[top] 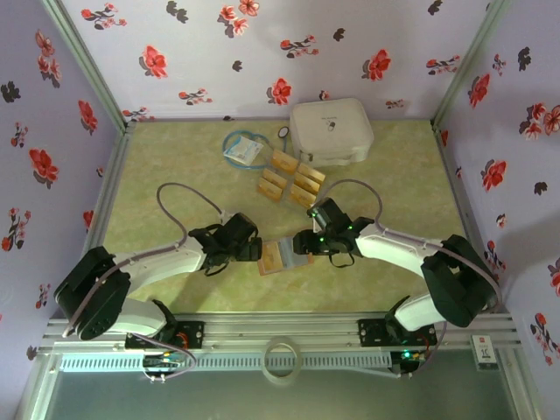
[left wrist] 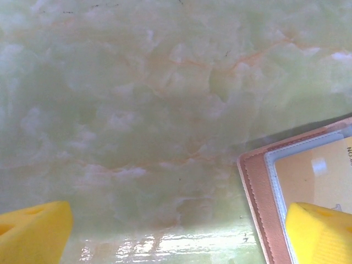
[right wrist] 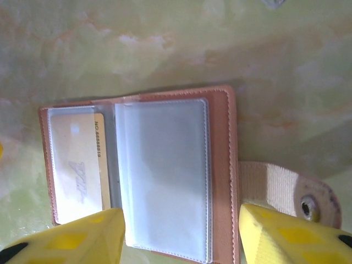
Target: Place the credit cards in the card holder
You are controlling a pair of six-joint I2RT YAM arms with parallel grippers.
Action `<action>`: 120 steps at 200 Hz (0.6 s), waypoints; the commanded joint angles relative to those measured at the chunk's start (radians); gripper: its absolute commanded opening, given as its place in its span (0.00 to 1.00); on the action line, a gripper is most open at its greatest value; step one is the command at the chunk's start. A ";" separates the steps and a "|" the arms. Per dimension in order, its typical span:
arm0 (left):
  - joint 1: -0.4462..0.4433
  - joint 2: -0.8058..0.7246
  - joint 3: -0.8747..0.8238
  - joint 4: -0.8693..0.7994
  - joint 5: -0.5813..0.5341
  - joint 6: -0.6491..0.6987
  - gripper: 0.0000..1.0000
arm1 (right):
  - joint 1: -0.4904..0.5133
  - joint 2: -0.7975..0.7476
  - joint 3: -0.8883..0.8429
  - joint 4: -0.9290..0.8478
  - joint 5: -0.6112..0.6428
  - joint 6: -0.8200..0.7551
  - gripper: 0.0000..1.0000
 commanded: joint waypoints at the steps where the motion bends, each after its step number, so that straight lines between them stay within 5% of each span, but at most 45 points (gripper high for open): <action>1: 0.000 0.028 -0.020 0.006 -0.010 -0.014 1.00 | 0.001 -0.020 -0.015 0.045 -0.016 0.031 0.57; 120: -0.003 0.100 -0.006 0.048 0.007 0.005 1.00 | 0.006 0.037 0.012 0.069 -0.035 0.026 0.56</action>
